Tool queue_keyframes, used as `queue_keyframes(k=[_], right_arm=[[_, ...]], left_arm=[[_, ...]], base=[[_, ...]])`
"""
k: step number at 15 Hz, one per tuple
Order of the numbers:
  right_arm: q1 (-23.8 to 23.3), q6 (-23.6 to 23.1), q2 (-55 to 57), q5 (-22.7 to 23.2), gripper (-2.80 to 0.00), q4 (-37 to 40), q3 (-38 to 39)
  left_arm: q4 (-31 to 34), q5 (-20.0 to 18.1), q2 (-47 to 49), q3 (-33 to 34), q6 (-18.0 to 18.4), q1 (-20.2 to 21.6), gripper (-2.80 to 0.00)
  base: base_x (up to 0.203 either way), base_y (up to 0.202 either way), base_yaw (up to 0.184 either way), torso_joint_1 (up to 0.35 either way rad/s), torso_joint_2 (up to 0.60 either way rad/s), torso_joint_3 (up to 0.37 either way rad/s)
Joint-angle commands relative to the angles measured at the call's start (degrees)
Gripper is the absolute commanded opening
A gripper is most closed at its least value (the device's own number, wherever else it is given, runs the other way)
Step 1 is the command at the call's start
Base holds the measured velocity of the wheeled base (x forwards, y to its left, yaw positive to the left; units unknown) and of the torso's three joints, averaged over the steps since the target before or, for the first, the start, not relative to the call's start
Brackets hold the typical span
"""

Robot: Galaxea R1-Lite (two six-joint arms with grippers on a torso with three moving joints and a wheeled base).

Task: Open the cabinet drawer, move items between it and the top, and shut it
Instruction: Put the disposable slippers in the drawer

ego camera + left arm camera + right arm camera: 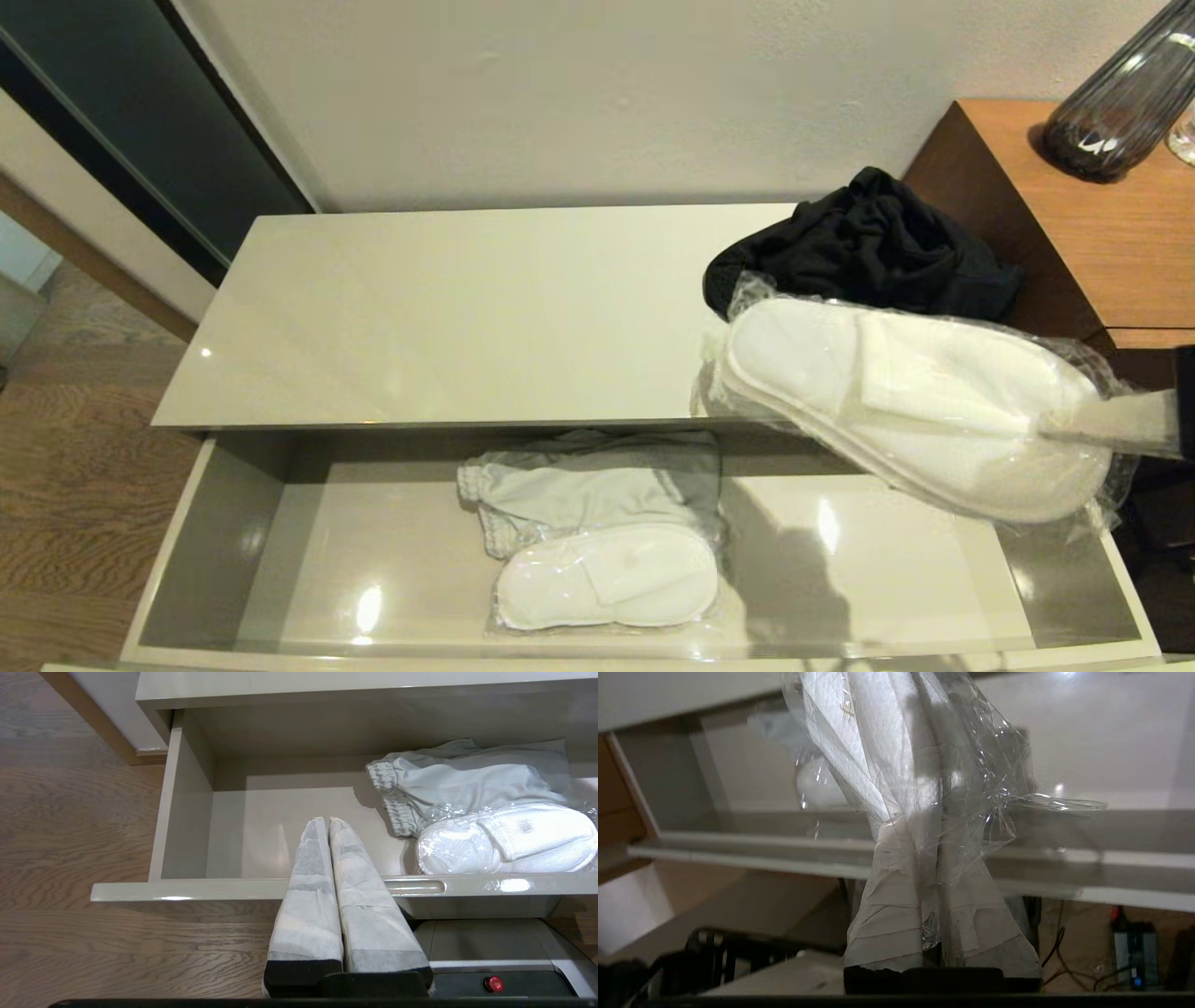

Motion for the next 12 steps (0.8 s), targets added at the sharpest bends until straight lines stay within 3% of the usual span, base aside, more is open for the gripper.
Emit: queue_keyframes(k=[1, 5, 9, 12], right_arm=[[0.3, 0.0, -1.3, 3.3, -2.80, 0.3, 4.5], [0.5, -2.5, -0.6, 9.4, -2.80, -0.6, 12.9], [0.4, -6.1, 3.5, 10.5, -2.80, -3.2, 21.7], [-1.0, -7.7, 7.3, 10.1, -2.80, -17.6, 28.4]], left_arm=[[0.0, 0.0, 0.1, 0.0, 0.0, 0.1, -2.80], [0.0, 0.0, 0.1, 0.0, 0.0, 0.0, -2.80], [0.0, 0.0, 0.1, 0.0, 0.0, 0.1, -2.80], [0.0, 0.0, 0.1, 0.0, 0.0, 0.0, -2.80]], base=[[0.000, 0.000, 0.000, 0.000, 0.00, 0.000], [0.000, 0.000, 0.000, 0.000, 0.00, 0.000], [0.000, 0.000, 0.000, 0.000, 0.00, 0.000], [0.000, 0.000, 0.000, 0.000, 0.00, 0.000]])
